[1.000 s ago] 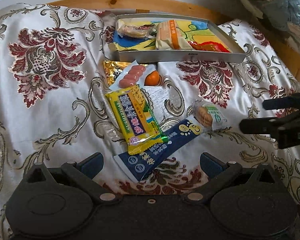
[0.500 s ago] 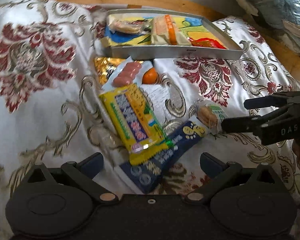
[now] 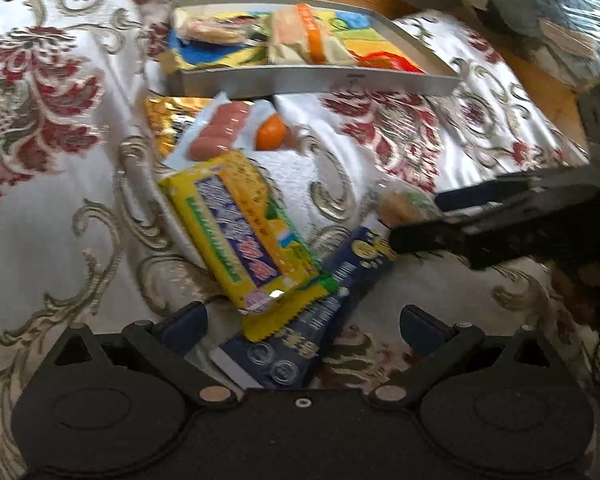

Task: Organize snacks
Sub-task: 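Grasp round packaged cake with right tool while left tool approaches blue stick packet, then close left tool on blue stick packet while right tool holds the round cake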

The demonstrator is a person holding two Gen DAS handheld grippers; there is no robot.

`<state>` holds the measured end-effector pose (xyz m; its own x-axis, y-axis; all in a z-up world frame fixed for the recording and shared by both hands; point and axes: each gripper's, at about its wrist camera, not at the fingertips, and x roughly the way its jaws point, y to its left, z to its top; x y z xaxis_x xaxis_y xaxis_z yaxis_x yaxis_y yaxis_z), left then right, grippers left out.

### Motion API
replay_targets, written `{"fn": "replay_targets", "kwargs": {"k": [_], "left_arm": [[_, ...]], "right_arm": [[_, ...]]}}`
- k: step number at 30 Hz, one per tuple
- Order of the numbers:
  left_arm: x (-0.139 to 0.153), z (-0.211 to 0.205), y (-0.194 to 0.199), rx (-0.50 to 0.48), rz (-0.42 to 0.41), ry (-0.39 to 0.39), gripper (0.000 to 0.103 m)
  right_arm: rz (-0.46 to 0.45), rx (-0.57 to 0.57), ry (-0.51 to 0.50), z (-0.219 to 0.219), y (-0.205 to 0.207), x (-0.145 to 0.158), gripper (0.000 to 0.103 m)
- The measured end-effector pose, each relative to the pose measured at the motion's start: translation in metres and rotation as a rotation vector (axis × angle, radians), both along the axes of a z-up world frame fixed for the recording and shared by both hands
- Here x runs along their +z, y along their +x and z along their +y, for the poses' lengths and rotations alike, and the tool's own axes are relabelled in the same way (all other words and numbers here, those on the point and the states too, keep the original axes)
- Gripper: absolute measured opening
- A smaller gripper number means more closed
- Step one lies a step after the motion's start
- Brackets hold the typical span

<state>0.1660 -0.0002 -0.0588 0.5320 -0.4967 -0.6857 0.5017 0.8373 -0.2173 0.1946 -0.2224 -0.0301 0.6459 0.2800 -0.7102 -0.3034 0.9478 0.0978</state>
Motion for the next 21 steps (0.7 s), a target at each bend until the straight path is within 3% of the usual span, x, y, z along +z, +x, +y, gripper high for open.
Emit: {"fn": "replay_targets", "kwargs": {"k": [6, 10, 21], "left_arm": [[0.003, -0.003, -0.005, -0.082, 0.072, -0.074, 0.095], [0.004, -0.005, -0.007, -0.129, 0.129, -0.136, 0.091], [0.001, -0.044, 0.007, -0.141, 0.009, 0.036, 0.089]], "right_arm": [[-0.001, -0.011, -0.002, 0.001, -0.001, -0.001, 0.062], [-0.005, -0.007, 0.001, -0.003, -0.006, 0.001, 0.060], [-0.015, -0.037, -0.025, -0.018, -0.014, 0.003, 0.058]]}}
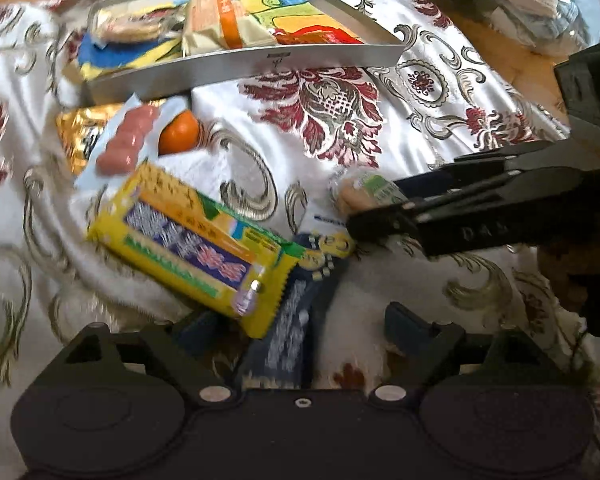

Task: Organize snacks
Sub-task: 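Close left tool on blue stick packet while right tool holds the round cake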

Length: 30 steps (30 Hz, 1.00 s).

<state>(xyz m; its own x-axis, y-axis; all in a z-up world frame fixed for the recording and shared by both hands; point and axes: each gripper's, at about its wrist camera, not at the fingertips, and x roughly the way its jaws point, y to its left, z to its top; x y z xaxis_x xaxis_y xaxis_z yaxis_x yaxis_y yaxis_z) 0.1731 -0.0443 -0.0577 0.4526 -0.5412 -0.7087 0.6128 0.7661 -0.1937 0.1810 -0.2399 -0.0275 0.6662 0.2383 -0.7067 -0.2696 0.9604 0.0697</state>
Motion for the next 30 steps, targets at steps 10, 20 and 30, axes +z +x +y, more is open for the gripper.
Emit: {"fn": "replay_targets", "kwargs": {"k": [10, 20, 30], "left_arm": [[0.003, 0.006, 0.002, 0.022, 0.037, 0.002, 0.066], [0.010, 0.003, -0.006, -0.019, 0.114, -0.033, 0.035], [0.004, -0.001, -0.002, -0.015, 0.088, -0.063, 0.038]], "right_arm": [[0.012, -0.033, 0.038, -0.002, 0.003, -0.004, 0.059], [-0.015, -0.034, -0.007, -0.004, -0.016, 0.002, 0.053], [-0.013, -0.038, -0.027, -0.005, -0.029, 0.003, 0.053]]}}
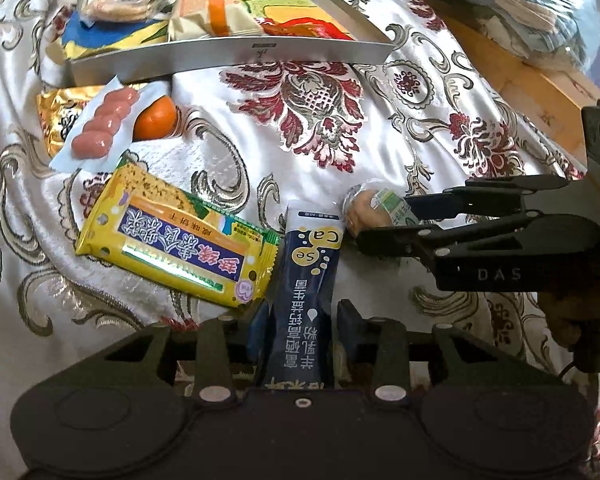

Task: Organize snacks
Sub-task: 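Close left tool on blue stick packet while right tool holds the round cake, then carry blue stick packet with left tool while right tool carries round cake to tray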

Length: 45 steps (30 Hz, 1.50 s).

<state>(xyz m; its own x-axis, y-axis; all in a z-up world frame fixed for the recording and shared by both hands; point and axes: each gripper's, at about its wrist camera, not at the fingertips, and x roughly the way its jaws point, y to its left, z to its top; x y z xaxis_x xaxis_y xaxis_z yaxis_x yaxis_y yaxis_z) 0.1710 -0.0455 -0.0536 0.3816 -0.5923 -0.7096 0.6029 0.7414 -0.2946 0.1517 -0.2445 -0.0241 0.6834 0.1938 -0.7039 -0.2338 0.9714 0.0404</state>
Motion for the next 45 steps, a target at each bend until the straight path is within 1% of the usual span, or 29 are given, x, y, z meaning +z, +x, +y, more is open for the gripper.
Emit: {"fn": "replay_targets", "kwargs": {"k": [1, 4, 9, 18, 20, 21, 23, 24, 28, 30, 31, 34, 39, 43, 45], "left_arm": [[0.001, 0.000, 0.000, 0.003, -0.004, 0.003, 0.036], [0.003, 0.001, -0.001, 0.008, -0.003, 0.000, 0.033], [0.009, 0.001, -0.008, 0.019, -0.032, -0.007, 0.030], [0.027, -0.002, -0.026, 0.046, -0.127, -0.022, 0.028], [0.031, 0.002, -0.029, 0.074, -0.140, -0.045, 0.028], [0.032, 0.007, -0.030, 0.113, -0.128, -0.077, 0.028], [0.033, 0.016, -0.029, 0.186, -0.072, -0.158, 0.028], [0.034, 0.019, -0.030, 0.209, -0.065, -0.186, 0.028], [0.040, 0.023, -0.035, 0.253, -0.143, -0.209, 0.028], [0.045, 0.027, -0.037, 0.275, -0.174, -0.244, 0.028], [0.049, 0.029, -0.037, 0.292, -0.189, -0.249, 0.028], [0.060, 0.033, -0.028, 0.347, -0.199, -0.252, 0.028], [0.081, 0.036, 0.003, 0.433, -0.231, -0.255, 0.028], [0.109, 0.032, 0.036, 0.447, -0.311, -0.234, 0.028], [0.120, 0.027, 0.054, 0.445, -0.355, -0.207, 0.028]], "right_arm": [[0.000, 0.001, -0.001, 0.000, -0.001, 0.000, 0.053], [-0.002, 0.003, 0.008, 0.000, -0.002, 0.001, 0.053], [-0.046, 0.016, 0.020, -0.003, -0.009, 0.009, 0.053], [-0.170, 0.045, 0.024, -0.012, -0.028, 0.027, 0.053], [-0.203, 0.042, 0.025, -0.016, -0.029, 0.032, 0.053], [-0.216, 0.043, 0.022, -0.017, -0.029, 0.034, 0.053], [-0.249, 0.046, -0.001, -0.018, -0.030, 0.039, 0.053], [-0.266, 0.050, -0.013, -0.019, -0.031, 0.041, 0.053], [-0.295, 0.051, -0.023, -0.024, -0.033, 0.045, 0.053], [-0.282, 0.064, -0.032, -0.027, -0.029, 0.047, 0.053], [-0.272, 0.084, -0.041, -0.028, -0.026, 0.050, 0.053], [-0.262, 0.131, -0.099, -0.032, -0.011, 0.064, 0.053], [-0.289, 0.156, -0.123, -0.035, 0.018, 0.096, 0.053], [-0.320, 0.170, -0.148, -0.031, 0.040, 0.113, 0.053], [-0.328, 0.156, -0.169, -0.027, 0.055, 0.116, 0.053]]}}
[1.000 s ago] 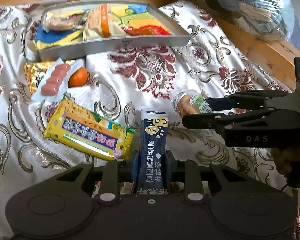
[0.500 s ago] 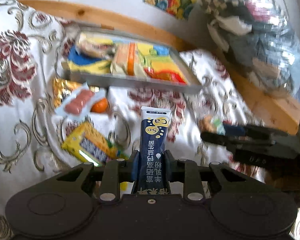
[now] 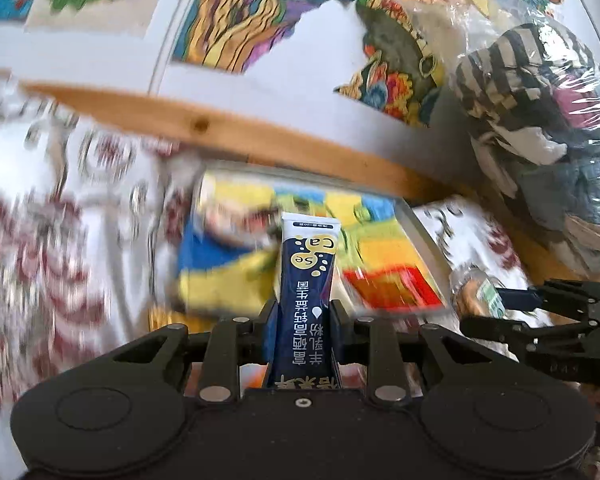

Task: Organize snacks
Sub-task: 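Carry blue stick packet with left tool while right tool carries round cake to tray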

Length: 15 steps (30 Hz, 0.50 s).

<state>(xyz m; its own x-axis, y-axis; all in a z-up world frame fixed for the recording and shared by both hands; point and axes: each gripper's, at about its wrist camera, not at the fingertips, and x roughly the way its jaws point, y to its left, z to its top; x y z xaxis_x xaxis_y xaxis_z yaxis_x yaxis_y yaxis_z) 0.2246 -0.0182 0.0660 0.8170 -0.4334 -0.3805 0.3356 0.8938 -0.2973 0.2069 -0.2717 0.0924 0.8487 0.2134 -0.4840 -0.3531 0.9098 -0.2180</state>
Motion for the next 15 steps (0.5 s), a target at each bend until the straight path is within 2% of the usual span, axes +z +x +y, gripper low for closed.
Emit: {"fn": "replay_targets", "kwargs": {"k": [3, 11, 15], "left_arm": [[0.010, -0.007, 0.026, 0.024, -0.037, 0.039, 0.028], [0.018, -0.027, 0.096, 0.048, -0.016, 0.066, 0.028], [0.012, -0.037, 0.126, 0.037, -0.004, 0.082, 0.028]], "right_arm": [[-0.019, -0.030, 0.021, 0.000, 0.023, 0.002, 0.053], [-0.092, -0.110, 0.127, -0.018, 0.083, -0.015, 0.053], [-0.069, -0.139, 0.170, -0.024, 0.107, -0.024, 0.053]]}}
